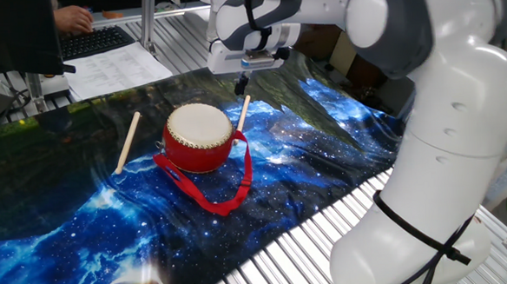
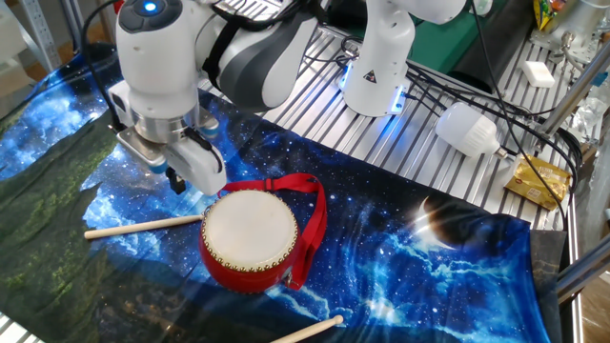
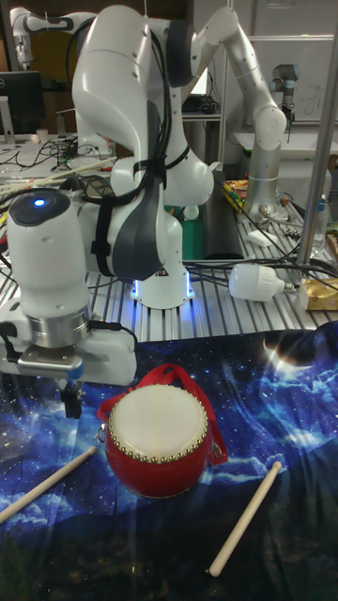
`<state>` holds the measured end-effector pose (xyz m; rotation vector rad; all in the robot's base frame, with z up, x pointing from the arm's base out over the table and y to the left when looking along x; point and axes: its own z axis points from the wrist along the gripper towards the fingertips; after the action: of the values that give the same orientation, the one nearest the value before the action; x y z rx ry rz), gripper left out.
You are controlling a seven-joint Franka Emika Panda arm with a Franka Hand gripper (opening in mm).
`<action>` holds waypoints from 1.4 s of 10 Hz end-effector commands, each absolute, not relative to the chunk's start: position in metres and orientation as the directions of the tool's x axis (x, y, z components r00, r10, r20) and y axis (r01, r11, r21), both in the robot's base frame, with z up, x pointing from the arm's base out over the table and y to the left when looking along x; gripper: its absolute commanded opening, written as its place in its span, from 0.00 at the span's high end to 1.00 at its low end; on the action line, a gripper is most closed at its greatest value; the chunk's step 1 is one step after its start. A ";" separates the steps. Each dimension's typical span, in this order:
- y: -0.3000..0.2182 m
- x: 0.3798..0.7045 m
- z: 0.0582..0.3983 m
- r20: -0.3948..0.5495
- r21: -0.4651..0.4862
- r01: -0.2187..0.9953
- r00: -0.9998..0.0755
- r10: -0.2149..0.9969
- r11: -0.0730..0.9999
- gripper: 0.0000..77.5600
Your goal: Play the drum
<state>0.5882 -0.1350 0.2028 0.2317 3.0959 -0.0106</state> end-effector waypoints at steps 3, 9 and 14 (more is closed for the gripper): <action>-0.132 0.586 0.208 -0.026 0.029 0.112 -0.993 0.112 0.993 0.99; -0.132 0.583 0.207 -0.025 0.027 0.118 -0.993 0.119 0.993 0.99; -0.132 0.583 0.207 -0.032 0.025 -0.002 -0.999 -0.002 1.000 0.99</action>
<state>0.5818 -0.1322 0.2057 0.0668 3.1167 0.0336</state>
